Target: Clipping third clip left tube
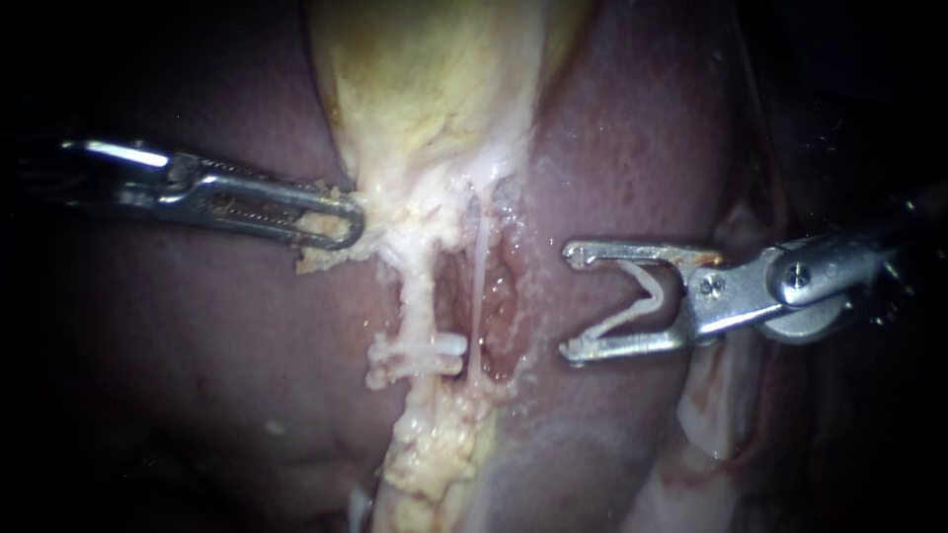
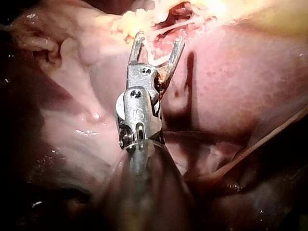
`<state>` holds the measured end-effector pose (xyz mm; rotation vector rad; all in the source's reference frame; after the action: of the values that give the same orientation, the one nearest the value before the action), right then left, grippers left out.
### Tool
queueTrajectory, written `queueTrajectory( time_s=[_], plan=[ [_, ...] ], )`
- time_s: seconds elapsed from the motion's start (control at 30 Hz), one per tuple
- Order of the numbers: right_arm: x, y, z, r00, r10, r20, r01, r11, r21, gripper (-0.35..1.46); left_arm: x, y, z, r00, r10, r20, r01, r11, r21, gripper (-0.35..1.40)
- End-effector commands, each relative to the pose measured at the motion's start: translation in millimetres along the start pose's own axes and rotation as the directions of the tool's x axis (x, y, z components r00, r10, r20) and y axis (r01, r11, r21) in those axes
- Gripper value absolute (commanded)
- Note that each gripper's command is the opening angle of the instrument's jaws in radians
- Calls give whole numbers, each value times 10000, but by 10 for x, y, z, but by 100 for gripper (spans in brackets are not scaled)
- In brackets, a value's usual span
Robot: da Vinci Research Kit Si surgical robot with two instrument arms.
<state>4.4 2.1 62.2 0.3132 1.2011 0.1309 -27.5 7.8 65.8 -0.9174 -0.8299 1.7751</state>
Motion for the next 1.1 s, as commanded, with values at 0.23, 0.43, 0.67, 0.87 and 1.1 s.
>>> queueTrajectory(
  time_s=[0.23,0.43,0.67,0.87,1.1],
  plan=[
    [0,0,0,10000,1,1,-1,10000,1,50,22,13,-37,9999,-121,-85,119,9997,-216,-35],
    [0,0,0,10000,-1,-10,1,10000,31,50,53,33,-80,9964,-468,-702,438,9981,-434,-35],
    [3,0,6,10000,3,-90,-1,9997,230,50,52,36,-82,9959,-433,-798,401,9984,-408,-35],
    [13,1,30,9974,640,-337,-608,9943,880,50,51,34,-81,9959,-420,-800,389,9984,-404,-35],
    [22,6,69,9731,2272,-384,-2202,9661,1349,50,50,33,-80,9959,-415,-807,384,9985,-394,-35]
  ],
)
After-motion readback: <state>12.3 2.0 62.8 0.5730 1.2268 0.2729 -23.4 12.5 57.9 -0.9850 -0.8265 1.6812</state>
